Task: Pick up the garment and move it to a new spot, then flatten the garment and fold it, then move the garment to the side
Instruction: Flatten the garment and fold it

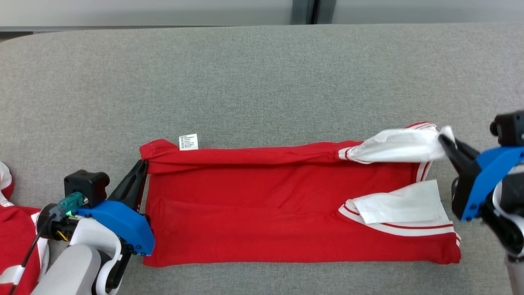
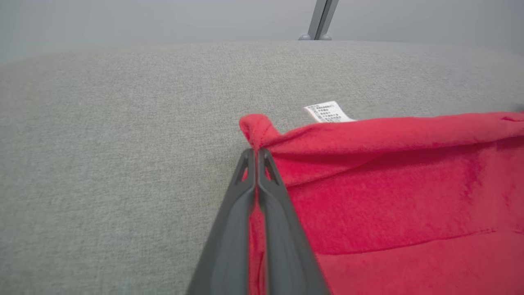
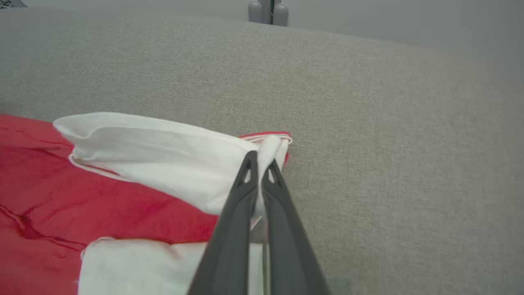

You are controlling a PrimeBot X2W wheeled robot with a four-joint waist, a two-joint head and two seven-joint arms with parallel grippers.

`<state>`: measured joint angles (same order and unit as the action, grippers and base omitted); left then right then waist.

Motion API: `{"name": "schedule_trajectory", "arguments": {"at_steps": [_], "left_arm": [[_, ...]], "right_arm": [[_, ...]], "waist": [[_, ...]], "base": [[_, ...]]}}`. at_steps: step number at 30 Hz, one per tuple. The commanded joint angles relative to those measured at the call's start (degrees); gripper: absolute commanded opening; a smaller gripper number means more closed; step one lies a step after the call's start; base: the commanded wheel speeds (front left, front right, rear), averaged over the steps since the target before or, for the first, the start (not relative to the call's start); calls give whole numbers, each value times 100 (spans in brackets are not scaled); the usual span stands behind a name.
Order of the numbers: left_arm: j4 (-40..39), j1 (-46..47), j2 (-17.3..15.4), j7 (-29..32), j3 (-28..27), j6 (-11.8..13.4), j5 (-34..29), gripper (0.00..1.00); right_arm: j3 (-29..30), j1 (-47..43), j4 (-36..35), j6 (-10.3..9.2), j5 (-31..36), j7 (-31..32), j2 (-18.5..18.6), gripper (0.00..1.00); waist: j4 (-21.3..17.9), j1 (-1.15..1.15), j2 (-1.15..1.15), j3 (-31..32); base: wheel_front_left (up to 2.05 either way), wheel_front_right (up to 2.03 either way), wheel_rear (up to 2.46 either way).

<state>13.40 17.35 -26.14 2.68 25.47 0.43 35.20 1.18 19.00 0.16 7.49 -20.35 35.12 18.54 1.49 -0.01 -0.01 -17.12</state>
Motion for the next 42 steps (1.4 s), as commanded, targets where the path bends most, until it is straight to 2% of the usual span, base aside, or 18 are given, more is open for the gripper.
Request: {"name": "schedule_trajectory", "arguments": {"at_steps": [1, 12, 13, 14, 15, 20, 24, 28, 34, 42], "left_arm": [[36, -47, 3, -42, 8, -22, -30, 0], [359, -320, 220, -222, 43, 125, 92, 0], [390, -370, 250, -210, 23, 169, 131, 13], [399, -410, 268, -195, 16, 201, 153, 46], [386, -448, 293, -229, -7, 232, 195, 100], [271, -752, 517, -494, -183, 470, 394, 100], [204, -1018, 797, -995, -502, 613, 686, 100], [198, -1084, 1056, -1569, -792, 577, 814, 100], [226, -961, 1134, -1788, -984, 446, 117, 100], [22, -1117, 1270, -1789, -1352, -12, -989, 100]], "right_arm": [[26, -131, -62, 1, -36, 31, -33, 0], [262, -999, -459, 1, -3, 222, -418, 0], [267, -1053, -474, 1, 23, 226, -453, 31], [271, -1106, -471, 1, 38, 260, -487, 100], [278, -1159, -483, 1, 50, 262, -508, 100], [317, -1417, -588, 1, 106, 258, -584, 100], [470, -1579, -722, 1, 145, 64, -712, 100], [741, -1711, -746, 1, 263, -221, -986, 100], [1219, -1808, -574, 1, 467, -560, -1421, 100], [1426, -1775, -99, 1, 660, -929, -1563, 100]], "waist": [[-6, 1, 1, 6], [-73, 1, 1, 117], [-80, 1, 1, 135], [-82, 1, 1, 153], [-82, 1, 1, 171], [-48, 1, 1, 317], [4, 1, 1, 475], [94, 1, 1, 663], [223, 1, 1, 856], [263, 1, 1, 959]], "base": [[0, 0, 0], [0, 0, 0], [0, 0, 0], [0, 0, 0], [0, 0, 0], [0, 0, 0], [0, 0, 0], [0, 0, 0], [0, 0, 0], [0, 0, 0]]}}
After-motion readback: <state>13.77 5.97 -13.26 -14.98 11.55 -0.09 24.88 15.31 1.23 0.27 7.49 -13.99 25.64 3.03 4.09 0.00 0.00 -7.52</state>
